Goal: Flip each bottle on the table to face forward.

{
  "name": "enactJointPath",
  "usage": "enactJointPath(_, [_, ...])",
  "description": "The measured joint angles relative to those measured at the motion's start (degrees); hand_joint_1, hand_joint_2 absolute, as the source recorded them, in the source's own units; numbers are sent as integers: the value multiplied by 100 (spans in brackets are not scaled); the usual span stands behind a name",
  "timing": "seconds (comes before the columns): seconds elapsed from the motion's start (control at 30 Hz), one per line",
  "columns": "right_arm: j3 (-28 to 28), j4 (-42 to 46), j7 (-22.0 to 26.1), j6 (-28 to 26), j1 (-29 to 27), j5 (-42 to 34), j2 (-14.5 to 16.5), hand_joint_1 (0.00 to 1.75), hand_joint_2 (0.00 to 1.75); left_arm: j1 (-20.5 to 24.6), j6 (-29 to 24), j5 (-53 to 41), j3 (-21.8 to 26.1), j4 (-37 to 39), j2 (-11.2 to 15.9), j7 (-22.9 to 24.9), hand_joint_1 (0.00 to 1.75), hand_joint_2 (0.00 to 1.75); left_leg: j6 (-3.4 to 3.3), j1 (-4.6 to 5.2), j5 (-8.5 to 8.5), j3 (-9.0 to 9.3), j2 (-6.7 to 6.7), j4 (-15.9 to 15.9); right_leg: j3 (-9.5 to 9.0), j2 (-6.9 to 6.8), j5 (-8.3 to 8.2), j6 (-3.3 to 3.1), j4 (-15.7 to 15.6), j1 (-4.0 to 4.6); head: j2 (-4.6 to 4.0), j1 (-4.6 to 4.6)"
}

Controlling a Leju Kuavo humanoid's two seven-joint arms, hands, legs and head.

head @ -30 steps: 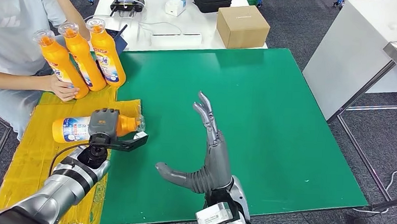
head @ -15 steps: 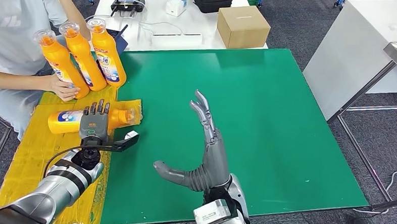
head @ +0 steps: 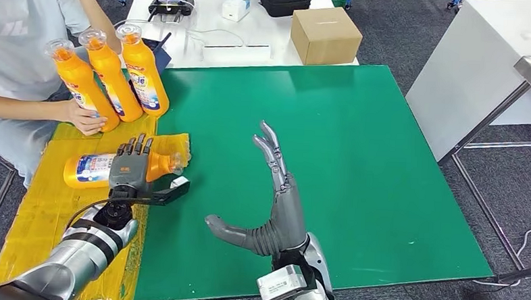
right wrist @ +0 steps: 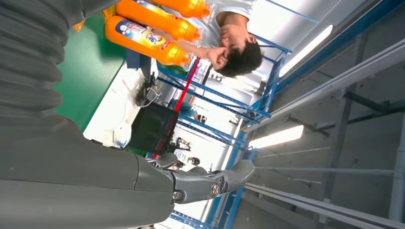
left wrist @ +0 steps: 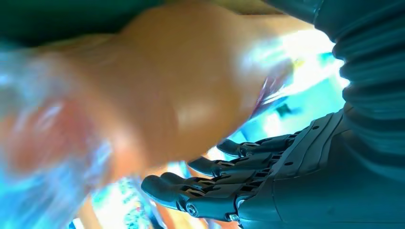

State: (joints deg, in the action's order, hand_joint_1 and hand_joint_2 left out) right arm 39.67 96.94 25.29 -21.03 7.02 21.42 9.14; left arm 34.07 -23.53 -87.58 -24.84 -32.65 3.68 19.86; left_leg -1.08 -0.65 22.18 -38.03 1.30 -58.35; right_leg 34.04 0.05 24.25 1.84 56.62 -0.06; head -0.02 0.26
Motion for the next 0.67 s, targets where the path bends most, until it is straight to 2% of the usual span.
enactJointPath(0.13, [-4, 0, 4, -57, -56, 53, -14, 0, 175, -370, -575, 508, 435, -617, -205, -1006, 0, 175, -1, 2, 1, -2, -2, 0, -1, 1, 0, 0, 0, -1, 0, 1])
enactJointPath(0.23, [-22, 0, 43, -121, -140, 67, -42, 0, 175, -835, -1266, 555, 663, -1495, -319, -1318, 0, 175, -2, 5, 3, -2, -6, 0, 0, 2, 0, 0, -1, -3, 0, 1])
enactJointPath(0.3, [-42, 0, 77, -181, -203, 68, -61, 0, 175, -1200, -1527, 705, 779, -2195, -370, -1522, 0, 175, -2, 5, 5, -2, -6, 0, 1, 1, 1, 1, -2, -3, 0, 0])
enactJointPath(0.37, [-59, 0, 105, -241, -259, 66, -84, 0, 175, -1552, -1480, 1334, 851, -2862, -404, -1942, 0, 175, 0, 4, 7, -2, -6, 0, 3, 1, 2, 0, -3, -2, 0, 0])
enactJointPath(0.53, [-96, 0, 168, -278, -325, 17, -134, 0, 175, -2145, -780, 3983, 880, -4101, -424, -3439, 0, 175, 4, 2, 9, -2, -5, 0, 4, 1, 3, -2, -3, 1, 0, 0])
enactJointPath(0.6, [-104, 0, 180, -283, -329, -8, -143, 0, 175, -2312, -481, 4723, 880, -4502, -424, -3849, 0, 175, 4, 1, 8, -2, -6, 1, 4, 1, 3, -2, -3, 2, 0, 0])
enactJointPath(0.67, [-109, 0, 194, -290, -331, -23, -146, 0, 175, -2422, -289, 5137, 880, -4776, -424, -4046, 0, 175, 4, 1, 8, -1, -7, 1, 3, 2, 3, -3, -3, 2, 0, -1])
